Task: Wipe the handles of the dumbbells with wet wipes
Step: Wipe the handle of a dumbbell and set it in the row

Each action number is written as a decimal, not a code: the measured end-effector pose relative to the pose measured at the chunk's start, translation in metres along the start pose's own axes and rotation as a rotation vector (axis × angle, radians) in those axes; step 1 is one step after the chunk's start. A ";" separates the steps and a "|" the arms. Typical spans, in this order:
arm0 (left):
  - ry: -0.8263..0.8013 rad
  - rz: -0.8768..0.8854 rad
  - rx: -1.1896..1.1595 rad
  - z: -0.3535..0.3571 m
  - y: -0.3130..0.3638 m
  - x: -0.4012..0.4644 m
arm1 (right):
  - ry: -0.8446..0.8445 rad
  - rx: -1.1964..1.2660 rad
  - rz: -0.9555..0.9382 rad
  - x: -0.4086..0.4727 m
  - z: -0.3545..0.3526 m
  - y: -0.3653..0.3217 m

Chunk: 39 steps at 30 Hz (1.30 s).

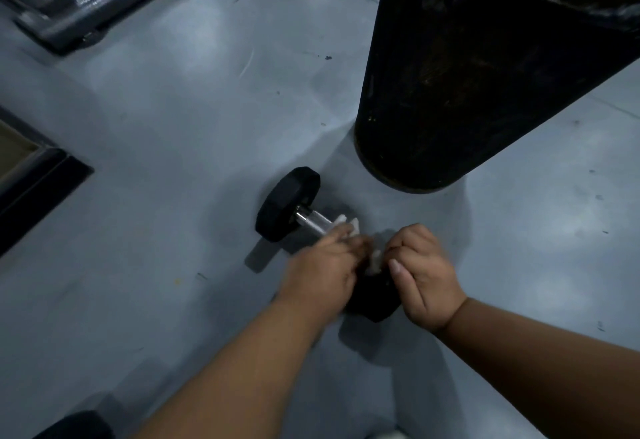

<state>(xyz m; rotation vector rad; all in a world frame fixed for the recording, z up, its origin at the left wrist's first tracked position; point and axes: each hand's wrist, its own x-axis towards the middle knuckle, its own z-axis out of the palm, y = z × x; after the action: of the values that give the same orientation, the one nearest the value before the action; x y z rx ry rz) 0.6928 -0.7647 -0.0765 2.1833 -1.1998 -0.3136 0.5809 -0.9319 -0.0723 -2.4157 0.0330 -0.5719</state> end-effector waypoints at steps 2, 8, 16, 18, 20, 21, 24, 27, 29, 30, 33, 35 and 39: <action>0.051 -0.110 -0.012 -0.013 -0.015 0.012 | 0.014 0.052 0.036 0.004 -0.003 0.006; 0.129 -0.070 0.011 0.002 0.016 0.007 | 0.027 0.058 0.038 0.003 0.000 0.010; 0.095 -0.111 -0.025 -0.003 -0.019 0.014 | 0.033 0.057 0.029 0.006 -0.001 0.014; 0.176 -0.214 -0.045 -0.006 -0.020 0.018 | 0.039 0.061 0.026 0.005 -0.001 0.014; 0.212 -0.257 -0.043 0.000 -0.005 0.017 | 0.049 0.064 0.021 0.005 0.000 0.014; 0.206 -0.251 -0.043 0.003 0.007 0.015 | 0.053 0.064 0.021 0.005 0.000 0.014; 0.158 -0.030 0.000 0.008 0.031 0.004 | 0.048 0.066 0.027 0.006 0.000 0.014; 0.049 0.108 0.035 0.005 0.015 0.005 | 0.044 0.065 0.024 0.006 0.000 0.013; -0.005 0.012 0.061 -0.003 -0.005 0.011 | 0.044 0.073 0.020 0.007 0.000 0.013; 0.021 -0.070 0.039 -0.007 -0.013 0.016 | 0.046 0.072 0.020 0.007 0.000 0.013; 0.169 -0.232 -0.052 -0.005 -0.018 0.020 | 0.047 0.065 0.027 0.006 0.000 0.013; 0.201 -0.232 -0.069 0.009 -0.001 0.015 | 0.046 0.063 0.025 0.006 0.000 0.012; 0.169 -0.037 -0.133 0.019 0.031 0.004 | 0.021 0.046 0.027 0.007 -0.002 0.013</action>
<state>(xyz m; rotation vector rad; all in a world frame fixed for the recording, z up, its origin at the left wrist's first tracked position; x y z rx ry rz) 0.6650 -0.7882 -0.0713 2.0742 -1.0173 -0.2129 0.5879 -0.9448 -0.0760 -2.3608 0.0611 -0.5797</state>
